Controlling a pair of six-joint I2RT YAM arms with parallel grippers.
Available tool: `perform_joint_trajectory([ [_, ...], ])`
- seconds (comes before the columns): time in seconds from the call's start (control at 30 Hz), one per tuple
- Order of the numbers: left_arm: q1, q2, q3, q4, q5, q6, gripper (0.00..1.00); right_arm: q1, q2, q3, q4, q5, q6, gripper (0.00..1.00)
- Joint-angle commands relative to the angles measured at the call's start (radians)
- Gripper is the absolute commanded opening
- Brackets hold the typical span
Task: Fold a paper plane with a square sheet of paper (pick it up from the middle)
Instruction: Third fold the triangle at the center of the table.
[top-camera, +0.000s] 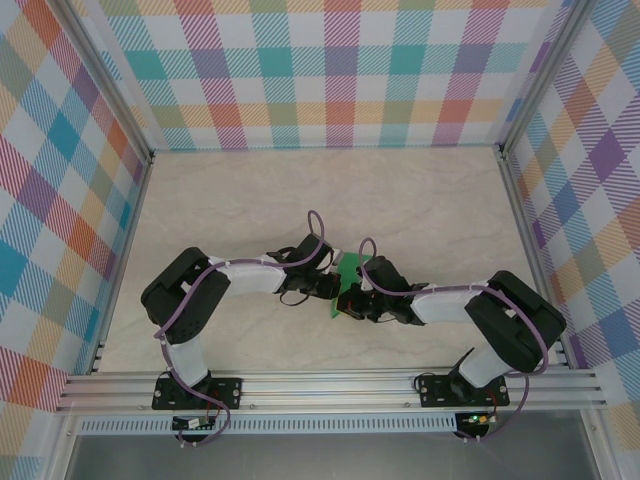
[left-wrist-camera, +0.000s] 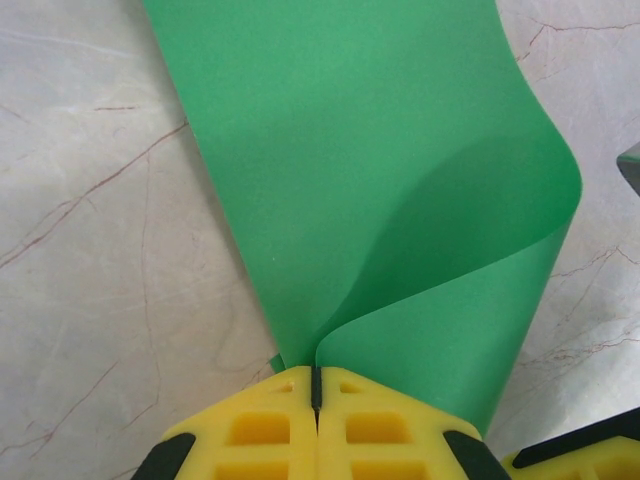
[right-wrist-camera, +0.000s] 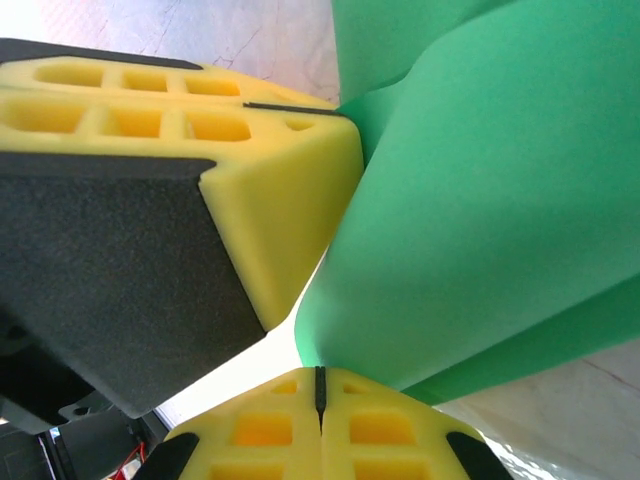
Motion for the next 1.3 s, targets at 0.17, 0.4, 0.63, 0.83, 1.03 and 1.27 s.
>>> perform_joint_trajectory([
  [0.17,0.008,0.047,-0.019,-0.043,-0.004,0.012,0.0,0.009,0.013,-0.017,-0.019,0.042,0.018,0.0],
  [0.4,0.008,0.048,-0.017,-0.041,0.009,0.013,0.0,0.009,-0.088,-0.023,-0.084,0.058,0.0,0.0],
  [0.63,0.007,0.054,-0.012,-0.035,0.016,0.008,0.0,0.013,-0.103,0.01,-0.077,0.054,0.007,0.0],
  [0.83,0.007,0.059,-0.01,-0.035,0.025,0.007,0.0,0.023,-0.042,0.012,-0.012,0.038,0.03,0.0],
  [1.03,0.008,0.059,-0.01,-0.038,0.025,0.01,0.0,0.026,-0.015,-0.006,-0.038,0.074,0.028,0.0],
  [1.27,0.007,0.067,-0.01,-0.041,0.021,0.012,0.0,0.026,-0.008,-0.044,-0.081,0.079,0.018,0.0],
])
